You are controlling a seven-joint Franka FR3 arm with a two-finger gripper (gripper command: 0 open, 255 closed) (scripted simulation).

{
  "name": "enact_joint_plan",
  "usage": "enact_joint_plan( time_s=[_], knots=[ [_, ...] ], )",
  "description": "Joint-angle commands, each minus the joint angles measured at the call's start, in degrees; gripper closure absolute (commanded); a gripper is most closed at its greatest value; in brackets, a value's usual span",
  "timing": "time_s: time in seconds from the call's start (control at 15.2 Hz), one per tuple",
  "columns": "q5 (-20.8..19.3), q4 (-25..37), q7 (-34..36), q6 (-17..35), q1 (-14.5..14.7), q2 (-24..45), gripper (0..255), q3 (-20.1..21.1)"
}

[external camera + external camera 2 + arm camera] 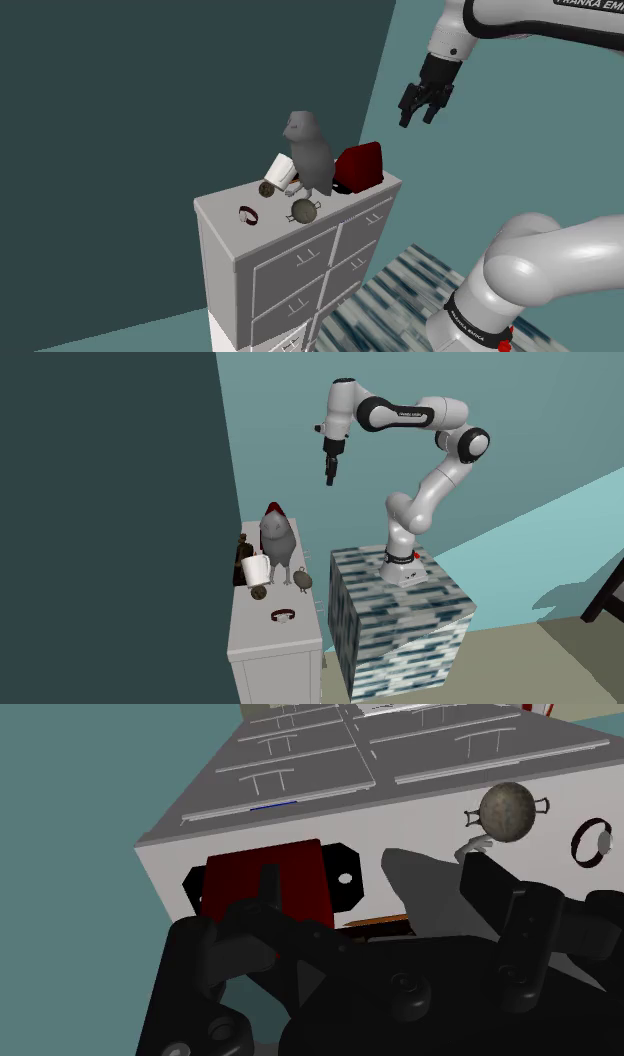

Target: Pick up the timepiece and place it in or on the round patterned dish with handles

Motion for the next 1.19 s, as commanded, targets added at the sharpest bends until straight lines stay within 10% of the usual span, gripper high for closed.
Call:
enact_joint_plan(
  time_s=[0.0,1.12],
  knots=[
    [0.0,0.0,0.0,0.0,0.0,0.0,0,0.0],
    [4.9,0.8,20.4,18.2,3.8,21.7,0,15.6]
  ],
)
